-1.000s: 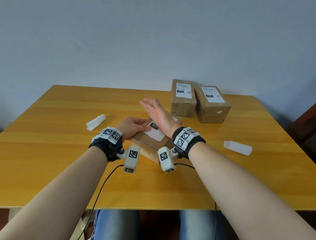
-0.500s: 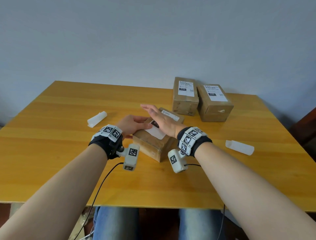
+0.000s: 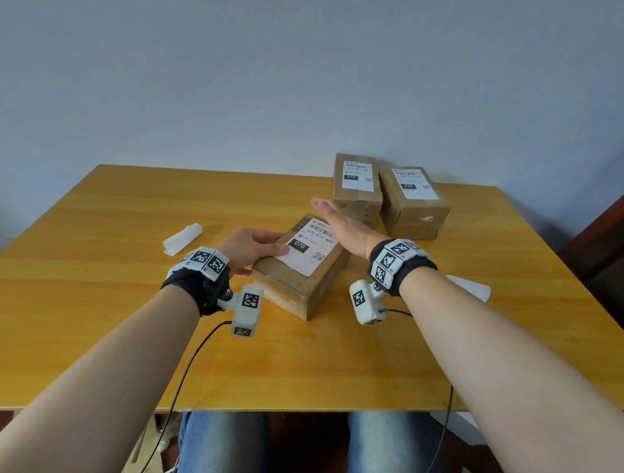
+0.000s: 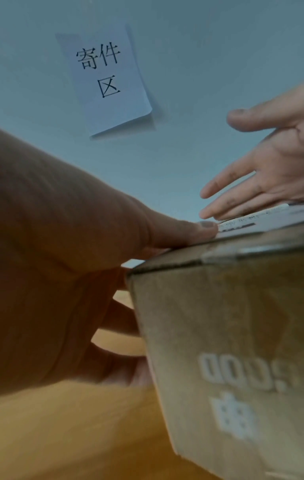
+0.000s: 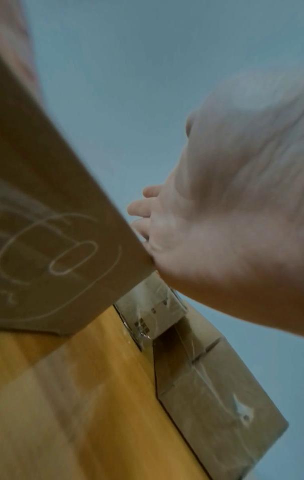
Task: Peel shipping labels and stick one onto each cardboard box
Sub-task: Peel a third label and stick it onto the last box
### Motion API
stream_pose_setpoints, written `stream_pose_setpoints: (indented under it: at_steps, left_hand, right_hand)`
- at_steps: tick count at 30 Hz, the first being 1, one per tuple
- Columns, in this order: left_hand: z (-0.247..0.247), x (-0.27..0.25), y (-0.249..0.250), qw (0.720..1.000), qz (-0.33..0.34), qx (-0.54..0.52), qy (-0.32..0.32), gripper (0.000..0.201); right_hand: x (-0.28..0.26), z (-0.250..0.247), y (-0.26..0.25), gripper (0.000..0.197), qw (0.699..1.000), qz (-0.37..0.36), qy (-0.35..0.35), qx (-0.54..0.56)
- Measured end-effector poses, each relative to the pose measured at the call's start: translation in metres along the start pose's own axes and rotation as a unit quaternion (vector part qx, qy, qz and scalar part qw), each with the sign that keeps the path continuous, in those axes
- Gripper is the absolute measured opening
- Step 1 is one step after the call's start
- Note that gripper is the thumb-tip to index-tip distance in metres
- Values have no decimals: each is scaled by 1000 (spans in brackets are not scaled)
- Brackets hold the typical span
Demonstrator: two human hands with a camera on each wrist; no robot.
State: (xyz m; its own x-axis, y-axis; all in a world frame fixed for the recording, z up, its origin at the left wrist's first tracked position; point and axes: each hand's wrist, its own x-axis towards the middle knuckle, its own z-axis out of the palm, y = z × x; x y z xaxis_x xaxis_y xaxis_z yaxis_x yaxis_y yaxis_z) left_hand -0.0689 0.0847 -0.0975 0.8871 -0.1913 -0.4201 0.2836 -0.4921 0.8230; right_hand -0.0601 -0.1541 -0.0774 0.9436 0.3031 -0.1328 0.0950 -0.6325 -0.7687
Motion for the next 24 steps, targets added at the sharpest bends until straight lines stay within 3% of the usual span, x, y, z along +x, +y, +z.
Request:
stream_pose_setpoints:
  at_steps: [3, 6, 10, 12, 15, 18, 24]
  left_hand:
    - [0, -6, 4, 999, -25, 40, 13, 40]
    - [1, -9, 9, 994, -57, 93, -29, 57]
    - [7, -8, 13, 986, -64, 136, -75, 76]
    - [9, -7, 13, 989, -54, 115, -76, 84]
    - [10, -12, 14, 993, -20, 82, -82, 73]
    - [12, -14, 14, 994, 6, 74, -83, 59]
    - [11, -8, 5, 993, 9, 65, -96, 59]
  right_hand:
    - [0, -9, 0, 86, 999, 8, 26, 40]
    - [-5, -15, -12, 73, 995, -42, 57, 68]
    - [-9, -8, -35, 39, 988, -109, 98, 45]
    - [-8, -1, -45, 40, 986, -124, 76, 86]
    - [-4, 13, -49, 53, 962, -122, 3, 242]
    - [-8, 30, -46, 64, 940, -91, -47, 326]
    - [-6, 48, -27, 67, 931, -47, 0, 362]
